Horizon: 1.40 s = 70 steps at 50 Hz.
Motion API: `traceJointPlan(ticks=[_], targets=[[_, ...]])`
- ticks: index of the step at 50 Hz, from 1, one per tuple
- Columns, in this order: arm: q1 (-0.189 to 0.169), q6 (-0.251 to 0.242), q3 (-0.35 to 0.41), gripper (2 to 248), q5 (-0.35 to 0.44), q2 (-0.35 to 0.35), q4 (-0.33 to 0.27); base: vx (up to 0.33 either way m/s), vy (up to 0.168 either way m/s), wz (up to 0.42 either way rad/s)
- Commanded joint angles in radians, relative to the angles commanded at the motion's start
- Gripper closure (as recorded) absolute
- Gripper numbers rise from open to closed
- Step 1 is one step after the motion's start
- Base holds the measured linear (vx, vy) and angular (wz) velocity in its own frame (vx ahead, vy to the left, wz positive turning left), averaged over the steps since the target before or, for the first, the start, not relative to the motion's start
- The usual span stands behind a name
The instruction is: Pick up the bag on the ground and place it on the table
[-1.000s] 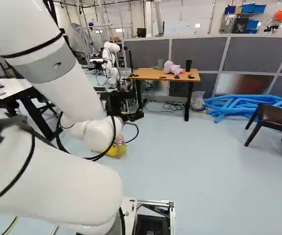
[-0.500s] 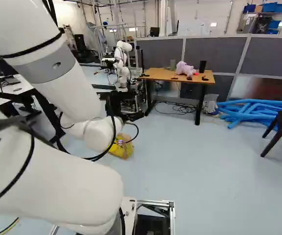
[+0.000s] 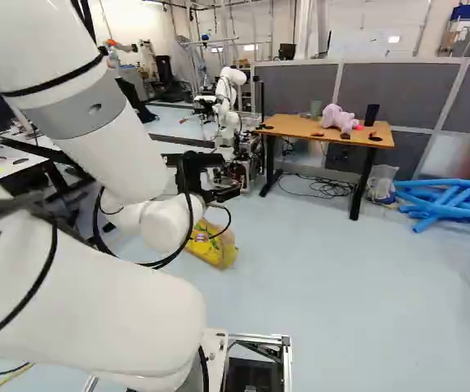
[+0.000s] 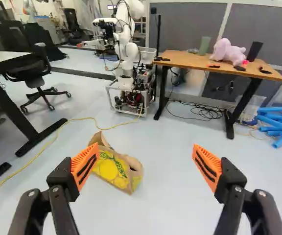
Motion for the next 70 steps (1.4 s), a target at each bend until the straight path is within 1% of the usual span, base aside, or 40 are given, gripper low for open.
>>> traceJointPlan(ticks=[26, 70], targets=[[0.0, 0.0, 0.0, 3, 0.0, 0.0, 0.0, 0.128, 0.053, 0.242], [0.0, 0.0, 0.0, 3, 0.0, 0.0, 0.0, 0.154, 0.003, 0.002]])
